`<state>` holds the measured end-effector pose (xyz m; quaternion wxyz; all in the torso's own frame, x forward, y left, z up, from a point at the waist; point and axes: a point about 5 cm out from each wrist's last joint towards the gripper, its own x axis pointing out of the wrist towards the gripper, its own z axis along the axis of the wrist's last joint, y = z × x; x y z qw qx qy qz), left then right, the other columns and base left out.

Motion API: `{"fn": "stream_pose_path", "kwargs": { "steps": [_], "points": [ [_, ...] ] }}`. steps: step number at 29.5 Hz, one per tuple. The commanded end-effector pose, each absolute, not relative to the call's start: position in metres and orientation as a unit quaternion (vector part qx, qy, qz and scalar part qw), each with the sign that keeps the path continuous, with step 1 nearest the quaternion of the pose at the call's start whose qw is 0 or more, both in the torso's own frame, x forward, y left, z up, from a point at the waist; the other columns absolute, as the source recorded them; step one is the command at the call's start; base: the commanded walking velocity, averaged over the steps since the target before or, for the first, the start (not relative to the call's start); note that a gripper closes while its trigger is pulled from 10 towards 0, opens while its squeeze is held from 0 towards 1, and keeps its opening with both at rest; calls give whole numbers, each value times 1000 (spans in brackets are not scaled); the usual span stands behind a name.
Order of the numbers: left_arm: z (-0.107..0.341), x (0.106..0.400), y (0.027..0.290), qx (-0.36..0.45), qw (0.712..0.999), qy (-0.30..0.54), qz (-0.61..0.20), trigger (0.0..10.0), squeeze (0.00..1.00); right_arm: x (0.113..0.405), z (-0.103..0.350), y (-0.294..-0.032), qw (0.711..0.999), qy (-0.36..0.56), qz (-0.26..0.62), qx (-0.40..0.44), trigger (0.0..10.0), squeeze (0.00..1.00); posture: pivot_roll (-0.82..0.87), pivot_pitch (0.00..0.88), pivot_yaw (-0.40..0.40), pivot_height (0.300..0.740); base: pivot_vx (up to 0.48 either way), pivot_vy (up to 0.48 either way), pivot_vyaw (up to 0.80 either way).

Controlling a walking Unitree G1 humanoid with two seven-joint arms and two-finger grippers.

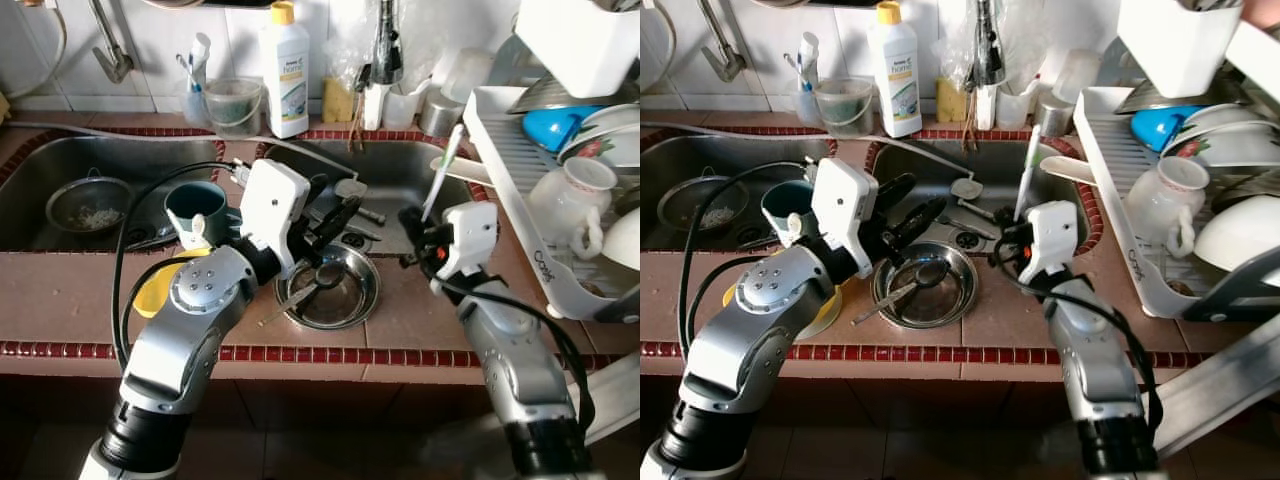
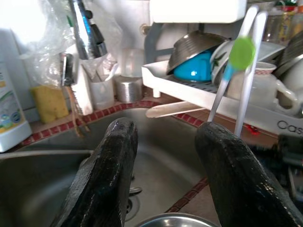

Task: Kitchen organization

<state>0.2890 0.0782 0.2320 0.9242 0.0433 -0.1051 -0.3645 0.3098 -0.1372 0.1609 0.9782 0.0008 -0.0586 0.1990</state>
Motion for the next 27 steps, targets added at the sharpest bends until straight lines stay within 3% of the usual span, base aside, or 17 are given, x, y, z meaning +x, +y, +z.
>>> {"fn": "stream_pose_path", "kwargs": {
  "steps": [1, 11, 16, 27],
  "points": [
    [234, 284, 76, 49, 920, -107, -374, 10000, 0, 306, 164, -136, 977, -60, 206, 9, 10000, 0, -130, 175, 8, 740, 0, 0, 0],
    [242, 275, 72, 81, 915, -103, -381, 10000, 0, 294, 160, -156, 983, -45, 178, -10, 10000, 0, -129, 227, 21, 740, 0, 0, 0],
    [234, 281, 63, 96, 933, -77, -339, 10000, 0, 296, 164, -174, 987, -40, 153, -19, 10000, 0, -122, 251, 24, 740, 0, 0, 0],
    [225, 301, 49, 91, 953, -47, -285, 10000, 0, 291, 165, -172, 985, -31, 169, 9, 10000, 0, -122, 300, 21, 740, 0, 0, 0]
  ]
}}
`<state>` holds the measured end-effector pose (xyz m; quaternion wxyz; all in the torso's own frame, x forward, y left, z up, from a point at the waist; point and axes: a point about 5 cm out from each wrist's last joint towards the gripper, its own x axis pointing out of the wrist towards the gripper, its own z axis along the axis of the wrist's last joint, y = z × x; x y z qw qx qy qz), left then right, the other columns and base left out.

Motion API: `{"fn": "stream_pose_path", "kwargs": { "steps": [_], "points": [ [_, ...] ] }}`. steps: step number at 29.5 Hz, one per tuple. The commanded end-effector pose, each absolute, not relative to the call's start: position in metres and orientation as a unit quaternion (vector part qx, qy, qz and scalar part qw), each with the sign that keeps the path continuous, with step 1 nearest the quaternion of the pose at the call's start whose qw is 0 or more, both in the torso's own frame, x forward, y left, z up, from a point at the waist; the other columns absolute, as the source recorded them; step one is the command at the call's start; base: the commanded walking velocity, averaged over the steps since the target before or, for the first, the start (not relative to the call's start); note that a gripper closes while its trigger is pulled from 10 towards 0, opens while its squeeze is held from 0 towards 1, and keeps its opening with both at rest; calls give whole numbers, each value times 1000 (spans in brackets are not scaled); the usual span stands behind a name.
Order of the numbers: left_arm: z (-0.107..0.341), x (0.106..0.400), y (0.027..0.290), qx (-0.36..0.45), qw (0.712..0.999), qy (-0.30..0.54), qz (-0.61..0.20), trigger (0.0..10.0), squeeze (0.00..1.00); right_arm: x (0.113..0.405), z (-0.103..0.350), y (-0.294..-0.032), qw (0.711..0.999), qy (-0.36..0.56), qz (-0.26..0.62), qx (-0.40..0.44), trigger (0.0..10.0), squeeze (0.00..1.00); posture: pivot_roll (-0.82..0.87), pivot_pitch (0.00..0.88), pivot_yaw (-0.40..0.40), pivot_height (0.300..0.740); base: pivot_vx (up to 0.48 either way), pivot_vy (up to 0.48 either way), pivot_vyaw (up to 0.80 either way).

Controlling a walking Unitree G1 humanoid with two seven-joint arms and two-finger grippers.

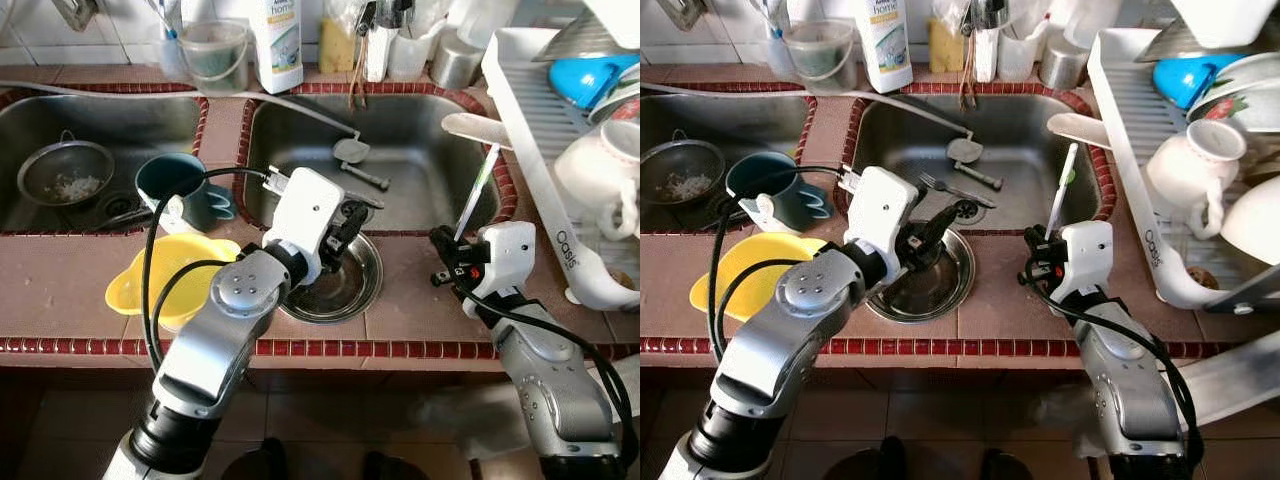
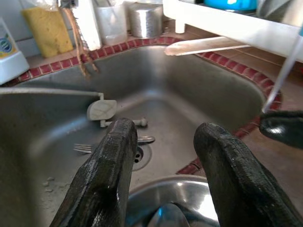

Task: Kitchen organization

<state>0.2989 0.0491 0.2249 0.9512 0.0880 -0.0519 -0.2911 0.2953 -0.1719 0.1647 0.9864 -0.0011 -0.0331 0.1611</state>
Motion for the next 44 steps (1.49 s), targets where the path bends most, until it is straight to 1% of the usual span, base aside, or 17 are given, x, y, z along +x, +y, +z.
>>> {"fn": "stream_pose_path", "kwargs": {
  "steps": [1, 9, 15, 22, 24, 25, 26, 29, 30, 31, 32, 38, 41, 42, 44],
  "points": [
    [225, 302, 49, 89, 954, -47, -284, 10000, 0, 291, 164, -172, 984, -29, 175, 11, 10000, 0, -122, 300, 21, 740, 0, 0, 0],
    [236, 310, 52, 86, 955, -63, -276, 10000, 0, 303, 156, -191, 984, -3, 177, 4, 10000, 0, -124, 317, 22, 740, 0, 0, 0],
    [245, 306, 56, 80, 951, -71, -289, 10000, 0, 311, 161, -196, 983, -6, 183, -11, 10000, 0, -121, 327, 14, 740, 0, 0, 0],
    [246, 297, 62, 82, 951, -72, -288, 10000, 0, 312, 164, -184, 980, -12, 198, -2, 10000, 0, -99, 360, -6, 740, 0, 0, 0],
    [246, 294, 63, 81, 951, -70, -290, 10000, 0, 312, 164, -177, 975, -12, 220, 5, 10000, 0, -97, 366, -10, 740, 0, 0, 0],
    [245, 290, 63, 79, 951, -69, -292, 10000, 0, 310, 165, -170, 968, -14, 250, 16, 10000, 0, -94, 374, -16, 740, 0, 0, 0],
    [245, 289, 63, 78, 951, -68, -292, 10000, 0, 310, 167, -167, 965, -17, 262, 18, 10000, 0, -93, 375, -17, 740, 0, 0, 0],
    [245, 286, 64, 77, 951, -67, -291, 10000, 0, 311, 170, -165, 963, -18, 270, 16, 10000, 0, -94, 380, -21, 740, 0, 0, 0],
    [245, 285, 63, 73, 951, -64, -292, 10000, 0, 318, 172, -168, 964, -17, 264, 15, 10000, 0, -99, 383, -26, 740, 0, 0, 0],
    [245, 285, 63, 73, 951, -64, -292, 10000, 0, 318, 172, -168, 964, -17, 264, 15, 10000, 0, -99, 383, -26, 740, 0, 0, 0],
    [245, 283, 63, 71, 952, -61, -293, 10000, 0, 326, 176, -175, 968, -17, 251, 11, 10000, 0, -103, 385, -29, 740, 0, 0, 0],
    [245, 282, 62, 65, 952, -59, -292, 10000, 0, 346, 182, -194, 974, -16, 224, -14, 10000, 0, -107, 385, -29, 740, 0, 0, 0],
    [246, 282, 62, 63, 953, -59, -292, 10000, 0, 350, 184, -196, 975, -17, 221, -17, 10000, 0, -109, 387, -28, 740, 0, 0, 0],
    [247, 281, 61, 60, 952, -60, -294, 10000, 0, 358, 187, -197, 974, -16, 223, -20, 10000, 0, -110, 391, -26, 740, 0, 0, 0],
    [248, 281, 60, 59, 952, -60, -295, 10000, 0, 362, 188, -195, 973, -14, 229, -20, 10000, 0, -109, 393, -25, 740, 0, 0, 0]
  ]
}}
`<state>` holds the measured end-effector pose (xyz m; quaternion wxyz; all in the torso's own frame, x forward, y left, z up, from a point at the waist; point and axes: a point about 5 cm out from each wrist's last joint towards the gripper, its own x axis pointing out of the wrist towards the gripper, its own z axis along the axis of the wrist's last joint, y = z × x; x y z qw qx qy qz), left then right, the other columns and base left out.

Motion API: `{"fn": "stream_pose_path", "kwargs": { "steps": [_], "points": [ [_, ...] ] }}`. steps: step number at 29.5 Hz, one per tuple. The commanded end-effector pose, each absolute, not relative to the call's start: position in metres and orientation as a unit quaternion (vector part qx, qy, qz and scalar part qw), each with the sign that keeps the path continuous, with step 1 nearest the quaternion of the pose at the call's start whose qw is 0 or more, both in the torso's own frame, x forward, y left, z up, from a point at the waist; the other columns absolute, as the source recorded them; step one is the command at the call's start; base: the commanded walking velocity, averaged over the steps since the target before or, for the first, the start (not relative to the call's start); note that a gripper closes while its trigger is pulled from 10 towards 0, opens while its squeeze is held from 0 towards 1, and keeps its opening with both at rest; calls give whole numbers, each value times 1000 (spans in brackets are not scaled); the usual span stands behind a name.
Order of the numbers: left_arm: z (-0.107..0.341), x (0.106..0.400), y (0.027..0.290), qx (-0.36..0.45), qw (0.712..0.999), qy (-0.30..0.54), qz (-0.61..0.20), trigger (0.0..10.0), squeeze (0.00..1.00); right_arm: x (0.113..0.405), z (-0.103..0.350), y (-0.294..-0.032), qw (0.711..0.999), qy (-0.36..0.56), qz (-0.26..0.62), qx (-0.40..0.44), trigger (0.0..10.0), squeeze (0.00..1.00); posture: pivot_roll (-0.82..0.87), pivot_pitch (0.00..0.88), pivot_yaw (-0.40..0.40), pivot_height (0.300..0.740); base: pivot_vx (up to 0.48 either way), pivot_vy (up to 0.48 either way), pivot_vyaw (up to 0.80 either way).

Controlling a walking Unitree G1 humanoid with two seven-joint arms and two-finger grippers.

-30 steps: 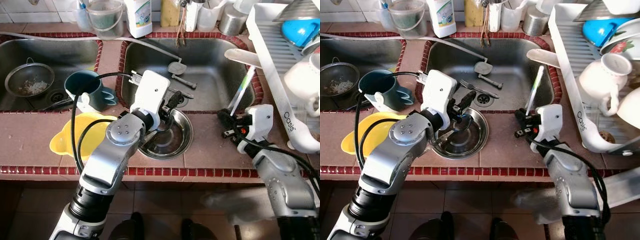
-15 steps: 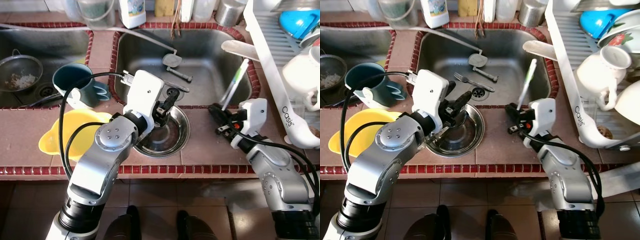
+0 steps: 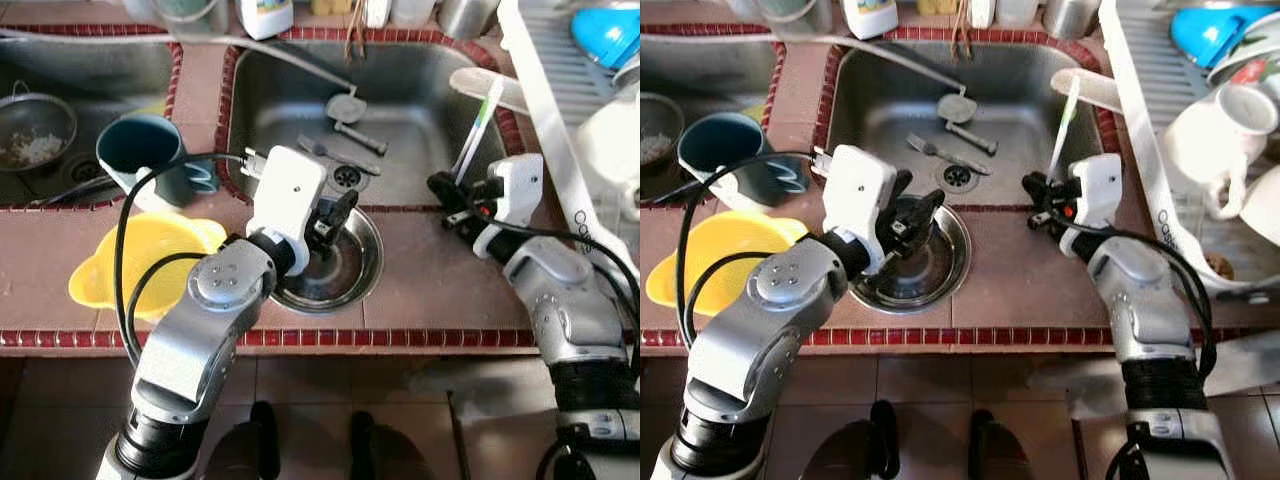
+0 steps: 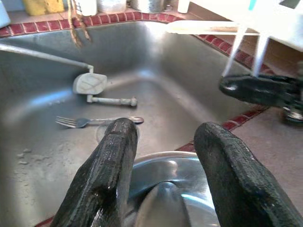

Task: Kitchen organization

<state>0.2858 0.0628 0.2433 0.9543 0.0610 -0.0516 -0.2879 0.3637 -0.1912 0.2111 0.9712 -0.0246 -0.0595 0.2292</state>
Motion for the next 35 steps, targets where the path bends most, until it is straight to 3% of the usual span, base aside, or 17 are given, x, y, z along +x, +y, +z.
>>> {"fn": "stream_pose_path", "kwargs": {
  "steps": [1, 9, 15, 23, 35],
  "points": [
    [248, 281, 60, 60, 952, -61, -294, 10000, 0, 365, 189, -193, 971, -14, 238, -20, 10000, 0, -109, 393, -25, 740, 0, 0, 0],
    [253, 280, 61, 52, 953, -67, -290, 10000, 0, 370, 198, -164, 952, -29, 305, -9, 10000, 0, -102, 398, -32, 740, 0, 0, 0],
    [256, 279, 63, 48, 955, -71, -286, 10000, 0, 359, 202, -129, 929, -55, 365, 10, 10000, 0, -99, 402, -37, 740, 0, 0, 0],
    [260, 279, 65, 44, 956, -75, -282, 10000, 0, 347, 201, -107, 910, -62, 408, 28, 10000, 0, -94, 403, -36, 740, 0, 0, 0],
    [267, 279, 72, 51, 955, -81, -280, 10000, 0, 345, 202, -114, 914, -56, 401, 33, 10000, 0, -93, 396, -35, 740, 0, 0, 0]
  ]
}}
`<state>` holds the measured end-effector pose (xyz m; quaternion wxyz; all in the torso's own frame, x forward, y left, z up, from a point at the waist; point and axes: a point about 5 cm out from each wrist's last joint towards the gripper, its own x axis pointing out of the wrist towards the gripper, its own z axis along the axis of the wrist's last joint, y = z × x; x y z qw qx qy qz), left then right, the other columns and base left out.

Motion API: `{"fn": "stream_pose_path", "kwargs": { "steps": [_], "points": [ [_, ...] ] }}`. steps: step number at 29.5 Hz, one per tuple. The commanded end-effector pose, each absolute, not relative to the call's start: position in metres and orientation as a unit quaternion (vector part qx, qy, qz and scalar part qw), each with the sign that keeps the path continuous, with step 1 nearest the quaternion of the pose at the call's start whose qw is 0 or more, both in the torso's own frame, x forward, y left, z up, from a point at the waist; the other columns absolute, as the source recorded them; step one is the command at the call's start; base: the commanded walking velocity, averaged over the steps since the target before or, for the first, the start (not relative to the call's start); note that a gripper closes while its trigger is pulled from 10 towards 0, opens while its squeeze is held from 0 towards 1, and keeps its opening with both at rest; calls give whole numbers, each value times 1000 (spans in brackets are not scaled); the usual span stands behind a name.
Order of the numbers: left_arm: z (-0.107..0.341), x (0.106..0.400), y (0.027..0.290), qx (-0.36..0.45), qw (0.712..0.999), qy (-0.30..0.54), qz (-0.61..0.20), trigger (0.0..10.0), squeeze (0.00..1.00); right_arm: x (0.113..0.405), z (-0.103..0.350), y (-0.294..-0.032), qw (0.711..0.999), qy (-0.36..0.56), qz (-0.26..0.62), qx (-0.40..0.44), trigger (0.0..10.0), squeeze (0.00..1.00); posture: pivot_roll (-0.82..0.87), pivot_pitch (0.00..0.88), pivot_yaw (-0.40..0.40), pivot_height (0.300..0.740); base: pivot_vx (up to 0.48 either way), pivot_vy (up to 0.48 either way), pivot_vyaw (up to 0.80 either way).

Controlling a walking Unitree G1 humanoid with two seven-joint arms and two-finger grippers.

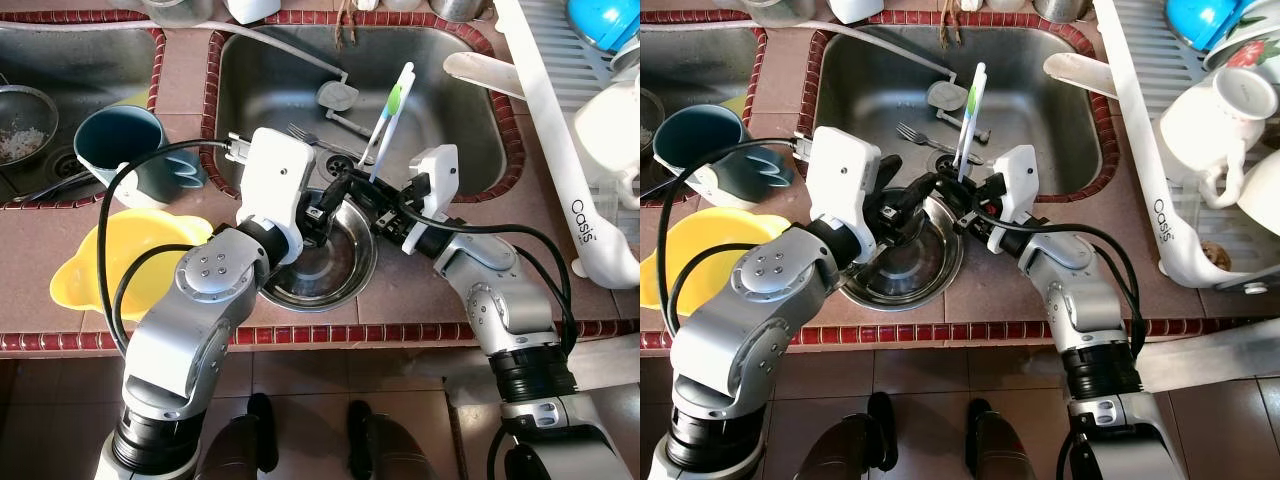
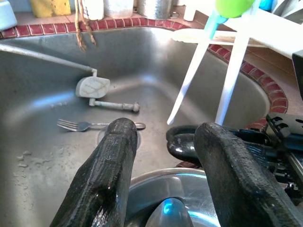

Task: Kitchen organization

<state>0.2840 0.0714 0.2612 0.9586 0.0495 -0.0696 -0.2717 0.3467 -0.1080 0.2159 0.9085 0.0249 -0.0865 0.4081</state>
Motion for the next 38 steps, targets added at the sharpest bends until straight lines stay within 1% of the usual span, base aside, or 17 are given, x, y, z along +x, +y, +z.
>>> {"fn": "stream_pose_path", "kwargs": {
  "steps": [1, 6, 9, 12, 16, 22, 26, 27, 28, 29, 31, 38],
  "points": [
    [266, 280, 74, 54, 955, -80, -279, 10000, 0, 344, 202, -115, 914, -55, 400, 33, 10000, 0, -94, 395, -35, 740, 0, 0, 0],
    [267, 281, 81, 65, 955, -79, -280, 10000, 0, 344, 200, -119, 917, -51, 395, 35, 10000, 0, -98, 394, -34, 740, 0, 0, 0],
    [269, 275, 96, 89, 949, -78, -292, 10000, 0, 345, 200, -125, 921, -49, 385, 35, 10000, 0, -103, 394, -30, 740, 0, 0, 0],
    [272, 274, 102, 89, 949, -78, -293, 10000, 0, 345, 200, -127, 922, -48, 382, 36, 10000, 0, -103, 395, -28, 740, 0, 0, 0],
    [279, 268, 102, 77, 944, -85, -308, 10000, 0, 345, 199, -128, 924, -47, 377, 39, 10000, 0, -101, 394, -26, 740, 0, 0, 0],
    [283, 251, 100, 81, 928, -83, -354, 10000, 0, 347, 199, -134, 928, -44, 369, 38, 10000, 0, -103, 390, -24, 740, 0, 0, 0],
    [284, 249, 98, 78, 925, -82, -361, 10000, 0, 348, 200, -134, 927, -44, 370, 39, 10000, 0, -103, 390, -24, 740, 0, 0, 0],
    [284, 247, 97, 76, 924, -82, -367, 10000, 0, 349, 202, -134, 926, -45, 372, 40, 10000, 20, -103, 389, -24, 740, 0, 0, 0],
    [284, 247, 97, 75, 923, -81, -368, 10000, 0, 349, 203, -134, 926, -46, 372, 43, 10000, 737, -104, 389, -25, 740, 0, 0, 0],
    [284, 246, 97, 76, 923, -81, -368, 10000, 0, 349, 203, -134, 926, -47, 372, 43, 10000, 1000, -104, 389, -25, 740, 0, 0, 0],
    [285, 245, 97, 77, 923, -80, -369, 10000, 0, 349, 204, -133, 923, -49, 378, 51, 10000, 1000, -102, 389, -27, 740, 0, 0, 0],
    [287, 244, 97, 73, 923, -77, -370, 10000, 0, 349, 204, -134, 927, -49, 370, 44, 10000, 1000, -102, 388, -28, 740, 0, 0, 0]
  ]
}}
